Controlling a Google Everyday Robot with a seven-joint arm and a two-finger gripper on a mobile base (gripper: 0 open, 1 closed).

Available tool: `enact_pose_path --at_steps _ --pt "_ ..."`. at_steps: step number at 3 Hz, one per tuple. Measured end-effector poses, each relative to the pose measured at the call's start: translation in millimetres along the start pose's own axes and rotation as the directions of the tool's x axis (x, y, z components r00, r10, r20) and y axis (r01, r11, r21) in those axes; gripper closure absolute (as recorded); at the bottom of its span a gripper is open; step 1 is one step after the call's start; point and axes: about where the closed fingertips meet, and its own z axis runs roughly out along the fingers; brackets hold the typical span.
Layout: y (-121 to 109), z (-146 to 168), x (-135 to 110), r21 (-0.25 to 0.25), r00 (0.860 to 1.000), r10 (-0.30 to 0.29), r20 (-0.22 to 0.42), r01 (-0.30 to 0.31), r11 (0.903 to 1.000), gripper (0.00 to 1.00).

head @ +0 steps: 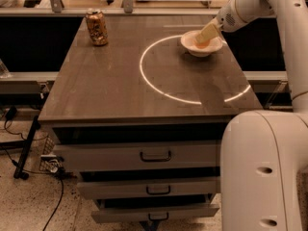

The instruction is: Pick orange from paper bowl and place on counter

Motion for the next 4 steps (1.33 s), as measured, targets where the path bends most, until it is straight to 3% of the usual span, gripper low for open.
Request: enact_pose_path --at_steps 1,2,3,4 --pt "7.6 -27.2 -23.9 -0.004 0.997 -0.032 0.073 0.032 0.9995 1.00" --pt "66.0 -44.9 -52.5 -0.192 0.980 -0.041 0.194 0.078 0.9783 1.00" --pt "98.0 -46.4 -58.2 -0.291 0.973 -0.027 0.230 0.095 0.9521 1.00" --pt "129.2 -42.7 -57.8 -0.347 0.969 -0.021 0.245 0.108 0.9315 1.00"
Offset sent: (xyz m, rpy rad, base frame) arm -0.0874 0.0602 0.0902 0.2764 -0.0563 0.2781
